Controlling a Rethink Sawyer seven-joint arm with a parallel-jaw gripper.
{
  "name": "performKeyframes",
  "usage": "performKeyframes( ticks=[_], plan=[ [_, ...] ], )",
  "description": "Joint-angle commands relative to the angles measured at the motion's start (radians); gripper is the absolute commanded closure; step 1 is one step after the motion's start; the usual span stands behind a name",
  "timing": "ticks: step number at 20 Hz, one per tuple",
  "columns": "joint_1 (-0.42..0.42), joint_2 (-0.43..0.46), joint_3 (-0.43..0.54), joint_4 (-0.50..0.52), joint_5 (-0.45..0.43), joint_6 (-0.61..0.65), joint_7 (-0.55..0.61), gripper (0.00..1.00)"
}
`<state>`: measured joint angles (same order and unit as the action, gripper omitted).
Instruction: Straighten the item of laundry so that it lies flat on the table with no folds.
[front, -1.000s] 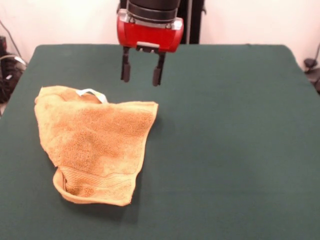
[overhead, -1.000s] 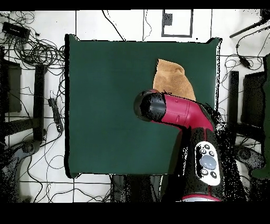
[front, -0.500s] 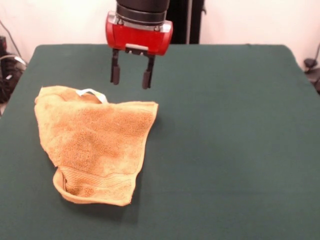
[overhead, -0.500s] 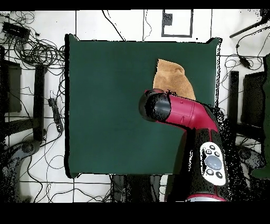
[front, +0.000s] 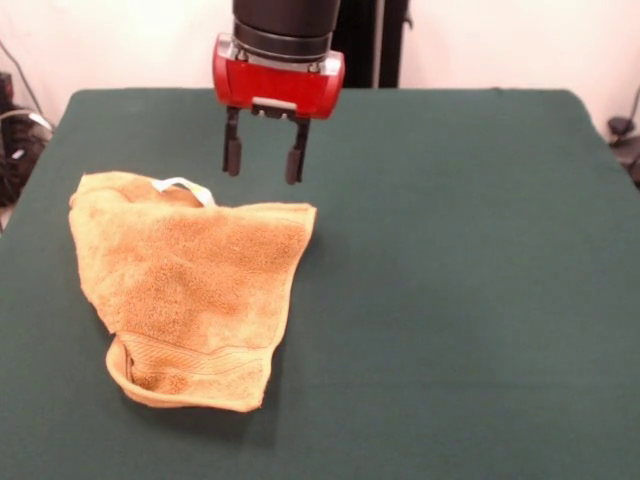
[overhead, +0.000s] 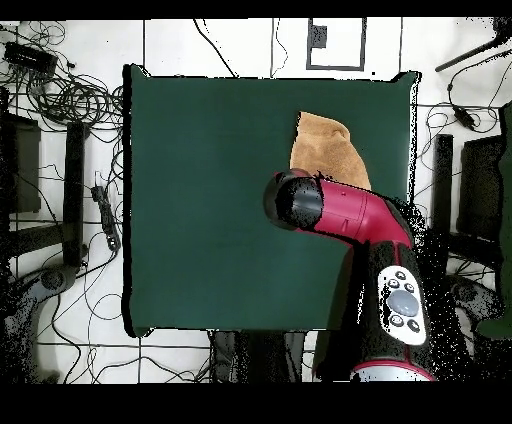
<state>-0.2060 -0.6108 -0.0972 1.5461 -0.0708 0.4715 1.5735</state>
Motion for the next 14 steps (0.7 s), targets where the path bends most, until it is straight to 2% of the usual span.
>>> performKeyframes(
  ticks=[1,14],
  plan=[
    [0.023,0.073,0.143,0.019,0.013,0.031,0.086,0.0],
    [0.025,0.083,0.155,0.021,0.014,0.021,0.09,0.0]
  ],
)
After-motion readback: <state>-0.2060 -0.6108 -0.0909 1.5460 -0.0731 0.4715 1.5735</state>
